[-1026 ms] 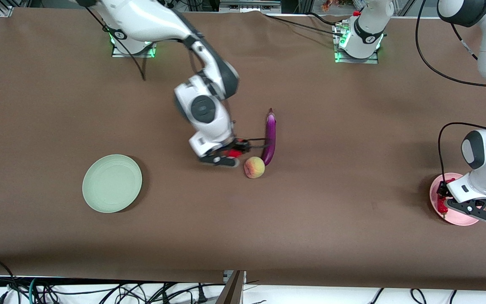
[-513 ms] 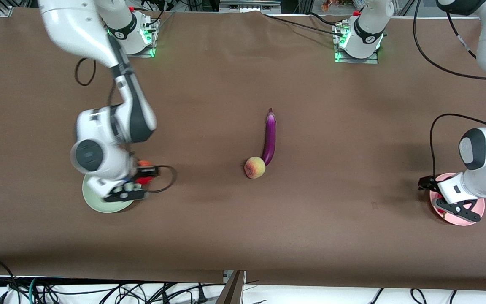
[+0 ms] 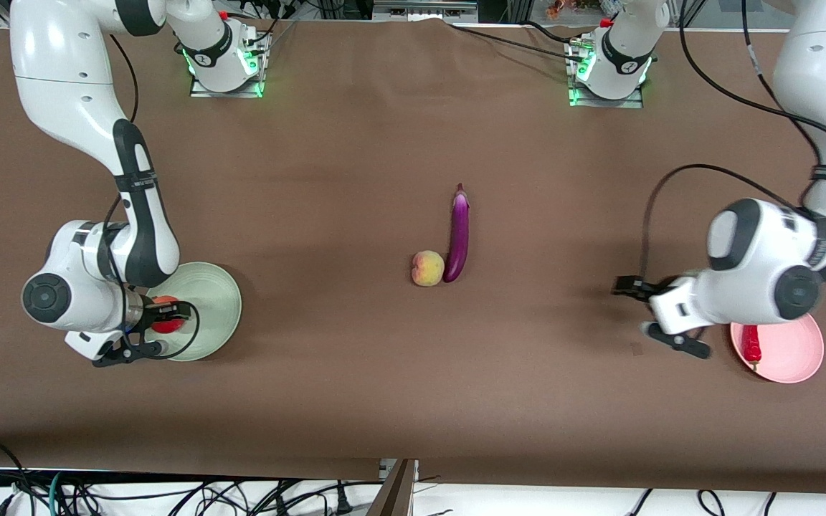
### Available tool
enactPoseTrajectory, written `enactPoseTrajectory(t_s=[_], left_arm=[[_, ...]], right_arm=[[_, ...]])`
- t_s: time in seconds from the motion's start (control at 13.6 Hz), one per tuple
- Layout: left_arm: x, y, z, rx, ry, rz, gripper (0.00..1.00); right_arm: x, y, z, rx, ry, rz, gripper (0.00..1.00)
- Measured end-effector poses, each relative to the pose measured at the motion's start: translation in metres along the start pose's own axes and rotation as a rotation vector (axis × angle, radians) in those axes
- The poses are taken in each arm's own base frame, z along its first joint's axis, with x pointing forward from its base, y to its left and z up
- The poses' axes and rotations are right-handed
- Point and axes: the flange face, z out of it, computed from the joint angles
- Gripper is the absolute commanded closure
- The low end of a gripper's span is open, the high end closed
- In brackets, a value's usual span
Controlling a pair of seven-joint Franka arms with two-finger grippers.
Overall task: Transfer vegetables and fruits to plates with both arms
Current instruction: 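Carry the tomato to the green plate while the left gripper reaches the eggplant, then grasp the eggplant with the left gripper while the right gripper grasps the apple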
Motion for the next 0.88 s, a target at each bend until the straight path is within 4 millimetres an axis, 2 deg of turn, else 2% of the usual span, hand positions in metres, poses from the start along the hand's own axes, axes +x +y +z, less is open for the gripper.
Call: enactPoseTrajectory(t_s=[0.07, 0.15, 0.37, 0.51, 0.59, 0.73, 0.88], left_arm=[[0.002, 0.03, 0.002, -0.008, -0.005, -0.036, 0.0], [0.005, 0.059, 0.007, -0.007, -0.013, -0.06, 0.0], [0.003, 0.151, 0.038, 0.043, -0.034, -0.121, 0.0], [-0.007, 0.208, 0.075, 0.123, -0.005, -0.144, 0.0], [-0.015, 0.232, 0.096, 0.16, 0.015, -0.152, 0.0], [-0.03, 0.264, 0.126, 0.178, 0.041, -0.169, 0.0], [-0.042, 0.289, 0.14, 0.175, 0.043, -0.161, 0.0]], right_arm=[[0.0, -0.003, 0.002, 0.002, -0.003, -0.004, 0.08], [0.0, -0.002, 0.005, 0.002, -0.007, -0.004, 0.0], [-0.002, 0.008, 0.006, 0.002, -0.007, 0.0, 0.0], [0.004, 0.005, -0.01, 0.002, 0.02, -0.011, 0.0], [0.01, -0.005, -0.026, 0.014, 0.037, -0.026, 0.0], [0.018, -0.036, -0.061, 0.052, 0.055, -0.053, 0.0], [0.023, -0.074, -0.086, 0.093, 0.06, -0.024, 0.0]])
